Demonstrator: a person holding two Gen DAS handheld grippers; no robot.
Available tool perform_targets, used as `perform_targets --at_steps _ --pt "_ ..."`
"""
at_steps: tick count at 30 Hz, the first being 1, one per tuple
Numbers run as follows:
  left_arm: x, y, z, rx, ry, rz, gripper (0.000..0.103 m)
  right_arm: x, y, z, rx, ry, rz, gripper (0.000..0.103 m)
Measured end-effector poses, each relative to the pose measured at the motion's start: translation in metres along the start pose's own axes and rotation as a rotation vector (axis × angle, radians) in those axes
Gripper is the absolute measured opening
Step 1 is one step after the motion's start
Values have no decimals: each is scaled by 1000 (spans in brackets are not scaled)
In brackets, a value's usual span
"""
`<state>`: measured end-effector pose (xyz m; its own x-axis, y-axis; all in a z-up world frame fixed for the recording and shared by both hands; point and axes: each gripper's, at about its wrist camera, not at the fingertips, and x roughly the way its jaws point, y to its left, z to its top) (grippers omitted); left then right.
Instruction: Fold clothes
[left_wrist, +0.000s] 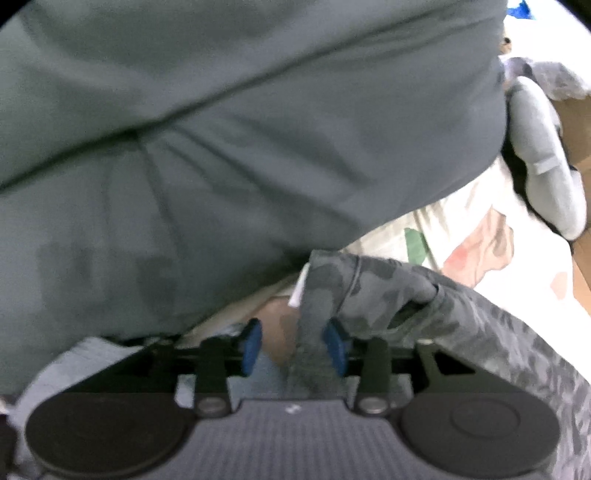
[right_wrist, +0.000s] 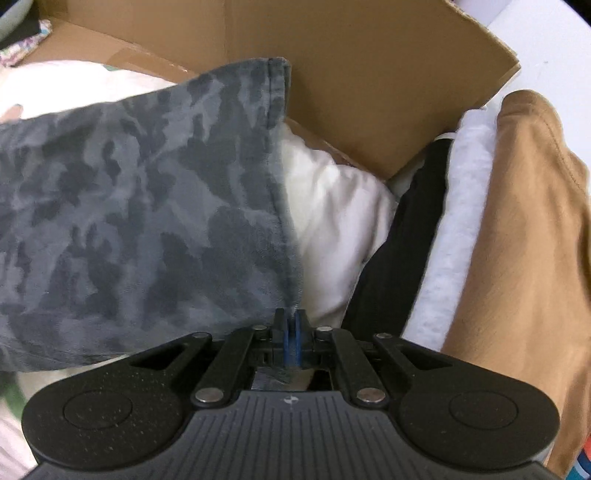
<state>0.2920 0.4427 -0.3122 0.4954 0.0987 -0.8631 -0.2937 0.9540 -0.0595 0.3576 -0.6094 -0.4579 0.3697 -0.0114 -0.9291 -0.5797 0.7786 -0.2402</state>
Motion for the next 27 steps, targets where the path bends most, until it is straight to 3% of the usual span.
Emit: perform_targets --at_steps 4,8,11,17,22,27 --pt "-37 13 -16 36 -28 13 61 -20 -5 0 33 -71 77 6" --pt "-49 -16 -10 53 -26 3 62 -40 2 -3 12 -112 141 6" --pt "-66 -18 -26 50 -19 -7 62 -51 12 -6 -11 -128 214 6" --pt "-68 -53 -58 2 34 -80 61 -58 45 -12 -147 -78 407 6" --pt "-73 -64 -72 6 88 -100 60 -58 79 -6 -272 -44 489 6" --pt "-87 -77 -70 -23 156 -77 58 -62 99 5 -295 -8 547 7"
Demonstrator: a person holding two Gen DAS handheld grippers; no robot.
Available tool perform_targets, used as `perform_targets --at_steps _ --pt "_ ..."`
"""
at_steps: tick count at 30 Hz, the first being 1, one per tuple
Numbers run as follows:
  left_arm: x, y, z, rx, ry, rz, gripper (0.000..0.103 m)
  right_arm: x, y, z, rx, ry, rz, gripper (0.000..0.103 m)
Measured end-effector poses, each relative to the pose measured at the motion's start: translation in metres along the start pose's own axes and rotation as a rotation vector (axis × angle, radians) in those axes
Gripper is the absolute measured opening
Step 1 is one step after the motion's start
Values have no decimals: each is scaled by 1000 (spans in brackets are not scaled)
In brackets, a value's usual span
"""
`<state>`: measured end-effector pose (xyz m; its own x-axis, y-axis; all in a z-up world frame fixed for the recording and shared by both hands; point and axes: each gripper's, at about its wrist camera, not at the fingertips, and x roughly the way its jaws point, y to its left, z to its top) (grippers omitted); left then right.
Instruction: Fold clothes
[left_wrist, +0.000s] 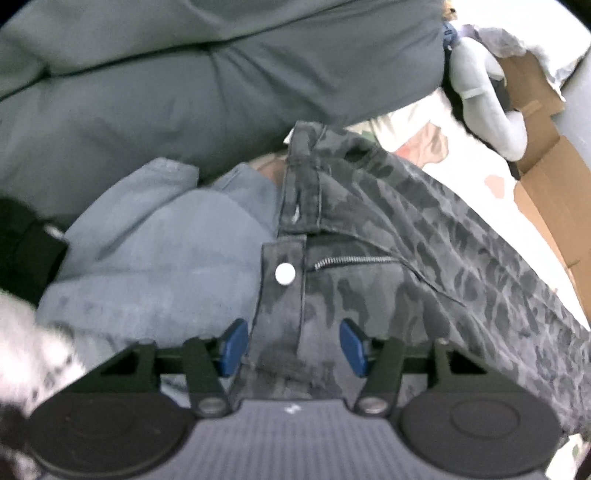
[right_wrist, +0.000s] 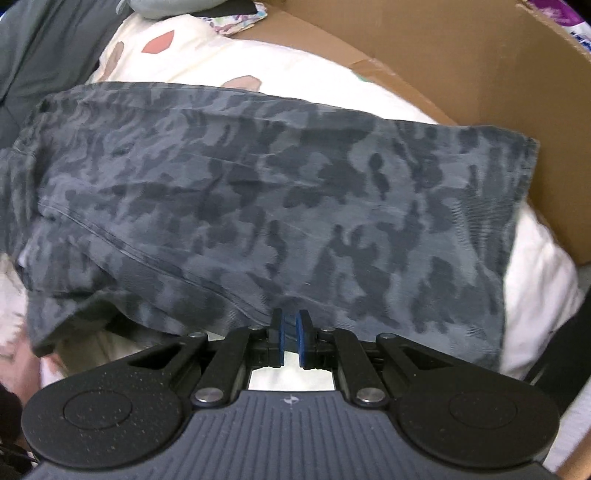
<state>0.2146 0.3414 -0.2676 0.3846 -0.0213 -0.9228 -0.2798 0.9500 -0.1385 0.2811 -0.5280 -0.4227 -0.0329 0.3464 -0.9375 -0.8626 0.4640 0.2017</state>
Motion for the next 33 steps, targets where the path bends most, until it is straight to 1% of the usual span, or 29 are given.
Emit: perform_targets --at_steps 1,2,3,4,8,12,15,20,24,29,33 --pt "-4 -2 0 -5 10 5 58 -2 4 3 -2 4 16 10" --pt "-7 -2 -1 -13 28 8 58 -3 7 5 -8 8 24 24" --pt "-10 1 -3 -24 51 10 58 -5 11 6 -14 13 29 31" --pt "-13 1 -6 -27 68 12 58 -5 13 7 -19 23 35 35" --pt "-17 1 -13 -22 116 14 58 -5 19 10 -14 59 64 35" --pt "-5 -2 -11 -28 152 7 58 1 27 17 -39 86 78 36" --pt "6 -11 -6 -27 168 4 58 9 32 26 -48 95 118 37" --pt "23 -28 -4 4 196 11 59 37 45 28 -75 129 193 38" --pt "37 -37 -5 0 218 25 59 59 56 26 -105 162 246 38" --pt "42 -44 -15 -10 240 43 60 75 58 28 -94 191 269 38" --pt "40 -43 -29 -30 284 69 60 72 62 30 -54 215 261 37"
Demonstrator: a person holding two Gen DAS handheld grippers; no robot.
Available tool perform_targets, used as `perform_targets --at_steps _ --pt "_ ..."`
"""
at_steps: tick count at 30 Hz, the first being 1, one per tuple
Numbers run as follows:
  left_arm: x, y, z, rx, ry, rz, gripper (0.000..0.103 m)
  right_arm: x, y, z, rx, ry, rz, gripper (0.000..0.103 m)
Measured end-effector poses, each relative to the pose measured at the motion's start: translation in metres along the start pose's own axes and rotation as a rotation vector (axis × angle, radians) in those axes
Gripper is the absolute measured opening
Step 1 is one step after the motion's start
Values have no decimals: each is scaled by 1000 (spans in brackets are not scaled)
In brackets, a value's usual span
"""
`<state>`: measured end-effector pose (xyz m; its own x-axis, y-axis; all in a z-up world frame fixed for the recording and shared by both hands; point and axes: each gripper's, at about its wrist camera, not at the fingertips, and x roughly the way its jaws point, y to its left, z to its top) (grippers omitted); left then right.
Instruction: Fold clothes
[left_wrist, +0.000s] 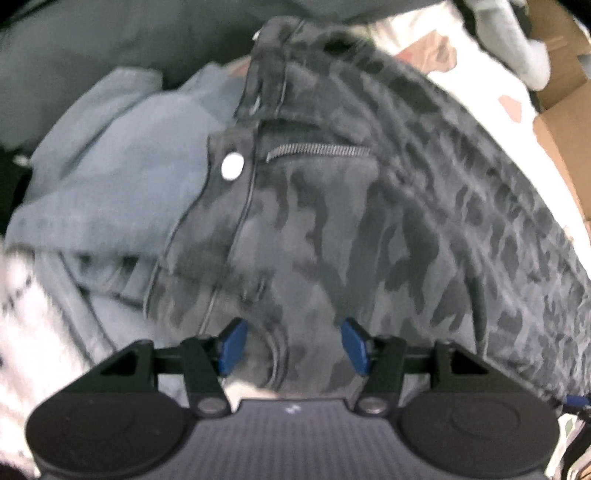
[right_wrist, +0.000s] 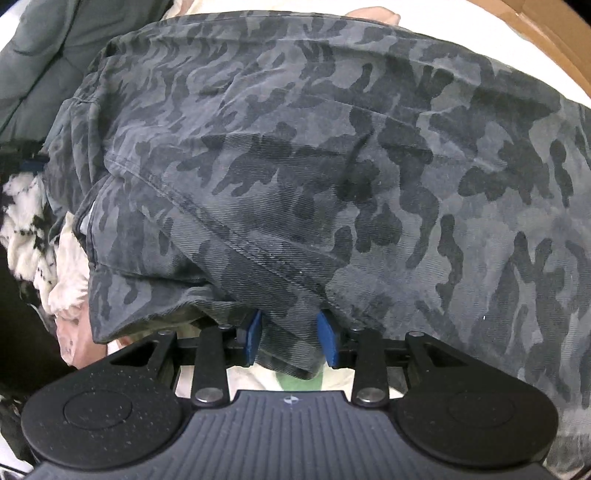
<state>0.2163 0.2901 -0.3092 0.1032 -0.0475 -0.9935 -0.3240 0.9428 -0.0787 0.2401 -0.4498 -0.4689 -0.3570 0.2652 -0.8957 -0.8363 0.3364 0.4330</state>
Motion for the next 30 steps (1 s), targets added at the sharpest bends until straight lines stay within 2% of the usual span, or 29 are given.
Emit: perform_targets --at_steps 7,15,19,22,26,30 --pt "-1 1 -16 -10 77 33 61 -19 37 -7 67 49 -6 38" --pt "10 -9 -7 -17 131 62 62 -22 106 -11 168 39 -5 43" --pt "6 -23 -4 -14 158 48 68 -26 129 -13 236 32 3 45" --pt "6 -28 -8 -48 146 24 68 -23 138 -18 280 15 27 51" --pt "10 -24 -21 -82 123 34 68 -2 141 -31 363 -15 57 51" --pt "6 -11 -40 -198 101 65 68 18 140 -51 436 -20 62 51"
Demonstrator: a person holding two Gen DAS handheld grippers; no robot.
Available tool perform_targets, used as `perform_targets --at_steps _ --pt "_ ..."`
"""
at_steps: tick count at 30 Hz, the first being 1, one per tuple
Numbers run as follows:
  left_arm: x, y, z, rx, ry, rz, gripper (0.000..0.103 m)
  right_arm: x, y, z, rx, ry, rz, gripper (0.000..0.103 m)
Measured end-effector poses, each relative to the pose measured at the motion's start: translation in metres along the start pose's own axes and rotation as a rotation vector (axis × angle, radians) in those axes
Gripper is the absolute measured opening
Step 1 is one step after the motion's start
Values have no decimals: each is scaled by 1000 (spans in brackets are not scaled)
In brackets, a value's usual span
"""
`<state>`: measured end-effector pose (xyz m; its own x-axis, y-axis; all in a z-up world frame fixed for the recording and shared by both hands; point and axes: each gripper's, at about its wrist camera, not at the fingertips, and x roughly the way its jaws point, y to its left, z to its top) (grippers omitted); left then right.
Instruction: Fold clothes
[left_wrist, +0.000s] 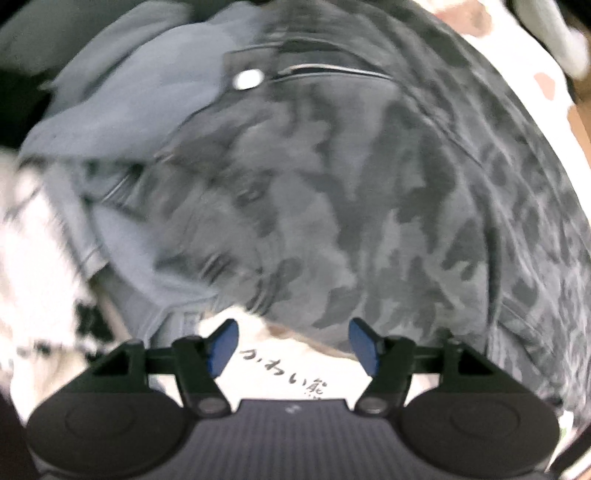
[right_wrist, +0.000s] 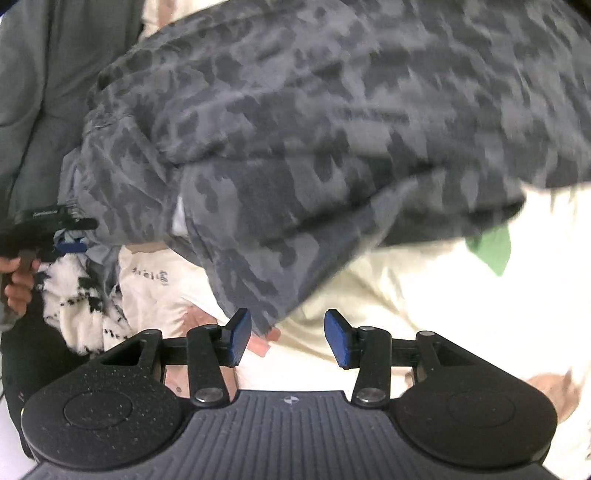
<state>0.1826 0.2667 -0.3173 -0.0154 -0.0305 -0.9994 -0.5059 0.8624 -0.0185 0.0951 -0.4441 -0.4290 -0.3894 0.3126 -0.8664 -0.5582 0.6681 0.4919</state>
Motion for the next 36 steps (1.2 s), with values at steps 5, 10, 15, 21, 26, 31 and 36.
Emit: perform_targets --at_steps 5,10,15,21,26,31,36 --pt "-3 11 -20 -122 -38 -35 68 16 -12 -11 117 -28 54 51" --pt "12 14 -26 -210 -56 -85 68 33 -9 -4 245 -90 104 63" --pt "46 8 -22 -256 -77 -108 68 69 -4 2 304 -80 116 59" --pt "63 3 -14 -287 -119 -117 41 84 -1 9 284 -30 186 0" --pt "49 5 -20 -351 -137 -115 17 46 2 2 340 -82 216 0" --pt "19 -3 -20 -309 -143 -78 13 -3 3 -10 413 -154 214 0" --pt "-20 -6 -10 -264 -156 -45 11 -45 -4 -24 492 -210 185 0"
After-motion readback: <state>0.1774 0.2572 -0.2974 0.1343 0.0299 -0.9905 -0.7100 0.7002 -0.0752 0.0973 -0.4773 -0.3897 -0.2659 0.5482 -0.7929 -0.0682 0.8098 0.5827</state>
